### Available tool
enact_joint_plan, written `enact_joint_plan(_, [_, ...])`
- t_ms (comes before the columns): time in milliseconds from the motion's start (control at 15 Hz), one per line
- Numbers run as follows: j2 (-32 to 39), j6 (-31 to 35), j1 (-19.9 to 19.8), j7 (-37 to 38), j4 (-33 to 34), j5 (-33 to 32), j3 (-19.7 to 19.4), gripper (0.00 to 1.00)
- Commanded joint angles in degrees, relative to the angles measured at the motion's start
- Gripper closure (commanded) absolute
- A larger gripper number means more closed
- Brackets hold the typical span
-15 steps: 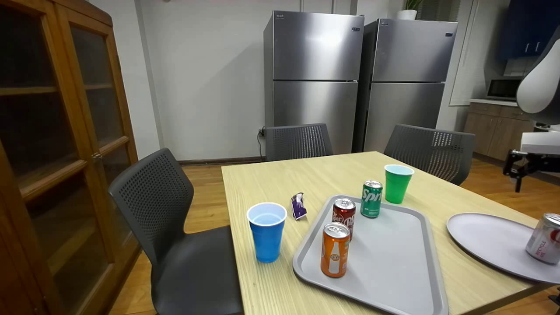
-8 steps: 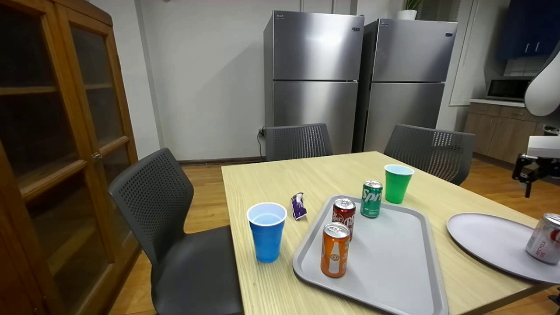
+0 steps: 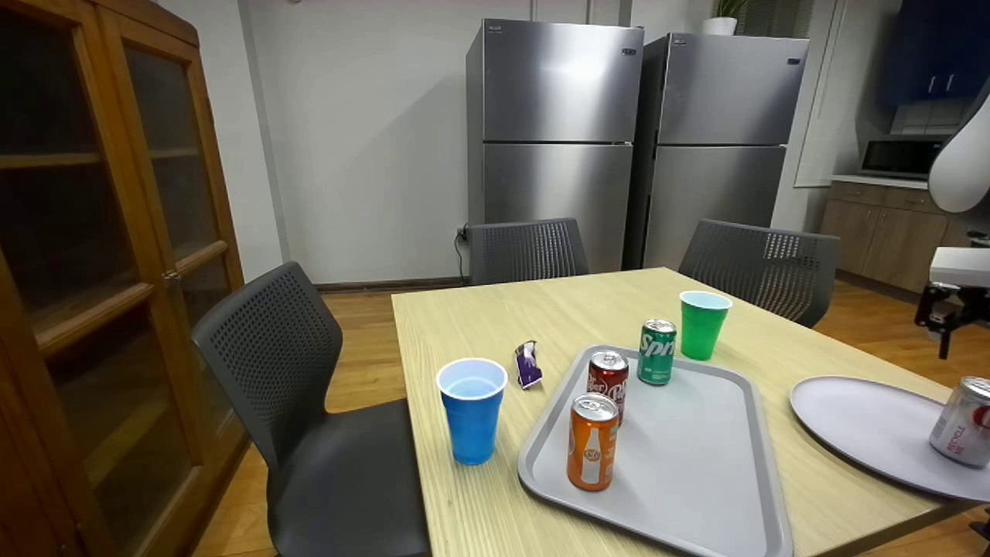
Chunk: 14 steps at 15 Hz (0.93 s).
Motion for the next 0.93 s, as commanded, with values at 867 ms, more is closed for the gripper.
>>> enact_joint_plan(867, [10.5,-0.4,-16.6,4.8,6.8,16.5,19.1,0.00])
